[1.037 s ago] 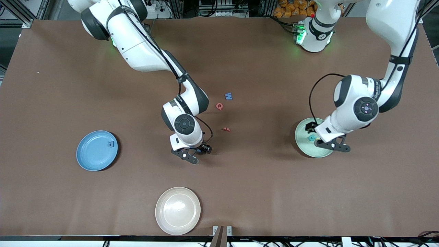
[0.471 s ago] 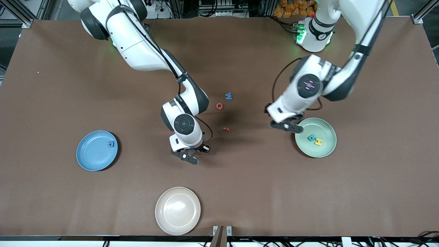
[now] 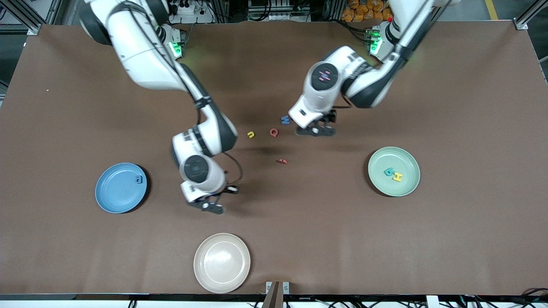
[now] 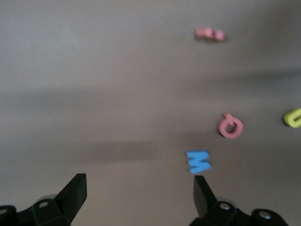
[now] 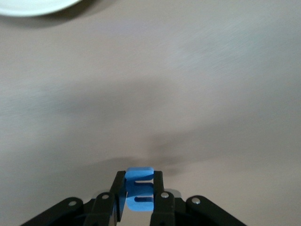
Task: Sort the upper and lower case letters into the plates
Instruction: 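Carry the blue letter to the blue plate while the left gripper reaches blue W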
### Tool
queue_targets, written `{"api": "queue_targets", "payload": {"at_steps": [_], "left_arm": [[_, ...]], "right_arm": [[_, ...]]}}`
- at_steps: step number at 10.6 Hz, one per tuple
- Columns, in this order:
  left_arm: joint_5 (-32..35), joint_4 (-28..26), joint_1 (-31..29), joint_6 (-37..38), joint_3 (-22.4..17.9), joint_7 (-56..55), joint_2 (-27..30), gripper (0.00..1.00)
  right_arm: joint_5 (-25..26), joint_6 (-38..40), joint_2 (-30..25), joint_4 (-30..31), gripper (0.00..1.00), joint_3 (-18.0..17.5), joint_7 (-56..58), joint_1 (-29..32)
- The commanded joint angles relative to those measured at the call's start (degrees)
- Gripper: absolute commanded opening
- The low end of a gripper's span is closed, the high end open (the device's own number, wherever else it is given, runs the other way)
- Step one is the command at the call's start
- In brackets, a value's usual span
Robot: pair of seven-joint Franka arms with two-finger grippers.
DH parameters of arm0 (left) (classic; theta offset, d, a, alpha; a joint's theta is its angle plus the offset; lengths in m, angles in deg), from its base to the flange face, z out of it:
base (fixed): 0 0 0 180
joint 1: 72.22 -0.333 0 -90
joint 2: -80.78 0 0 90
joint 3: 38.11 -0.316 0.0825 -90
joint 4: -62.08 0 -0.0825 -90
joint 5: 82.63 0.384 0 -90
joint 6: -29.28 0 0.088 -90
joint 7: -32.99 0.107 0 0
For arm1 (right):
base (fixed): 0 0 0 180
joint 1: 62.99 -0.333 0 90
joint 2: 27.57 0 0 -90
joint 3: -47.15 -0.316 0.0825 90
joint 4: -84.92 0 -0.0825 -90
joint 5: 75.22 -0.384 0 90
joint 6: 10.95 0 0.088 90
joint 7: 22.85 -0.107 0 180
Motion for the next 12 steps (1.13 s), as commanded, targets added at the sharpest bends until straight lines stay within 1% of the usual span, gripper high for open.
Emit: {"api": "queue_targets", "payload": {"at_steps": [1,3,5,6,7,9,10,11,12], "left_arm": [[4.0,0.2,2.6,-4.7,-0.1,-8.4,-4.0,1.00],[6.9,0.2,6.6,-7.2,-0.6,-14.1,-6.9,1.00],[10.3,0.3,9.9,-9.4,-2.0,-20.1,-9.5,1.00],[10.8,0.3,11.4,-10.1,-2.8,-23.0,-10.6,1.00],[11.1,0.4,13.1,-10.6,-3.9,-25.1,-11.0,1.00],[12.1,0.4,13.5,-11.5,-4.9,-25.6,-11.4,1.00],[12.2,0.4,13.6,-11.7,-4.9,-27.7,-11.8,1.00],[12.3,0.4,13.6,-13.4,-5.0,-29.5,-12.1,1.00],[12.4,0.3,13.5,-14.6,-5.0,-30.3,-12.1,1.00]], "right_arm": [[-0.4,-0.5,-9.8,12.3,0.00,-0.7,13.1,5.7],[0.1,-0.5,-14.1,18.1,0.00,-0.5,24.4,11.3],[0.1,-0.5,-16.1,21.4,0.00,-0.5,34.5,16.6],[0.2,-0.8,-16.9,23.3,0.00,-0.5,39.1,19.1],[0.6,-1.1,-17.6,24.3,0.00,-0.4,42.9,20.4],[4.5,-1.5,-17.6,24.3,0.00,0.1,47.7,23.7],[4.6,-1.7,-17.3,24.1,0.07,0.1,51.3,25.4],[4.6,-2.2,-16.9,23.8,0.51,0.1,53.1,26.3],[4.6,-3.1,-16.8,23.8,1.00,0.1,53.0,26.1]]}}
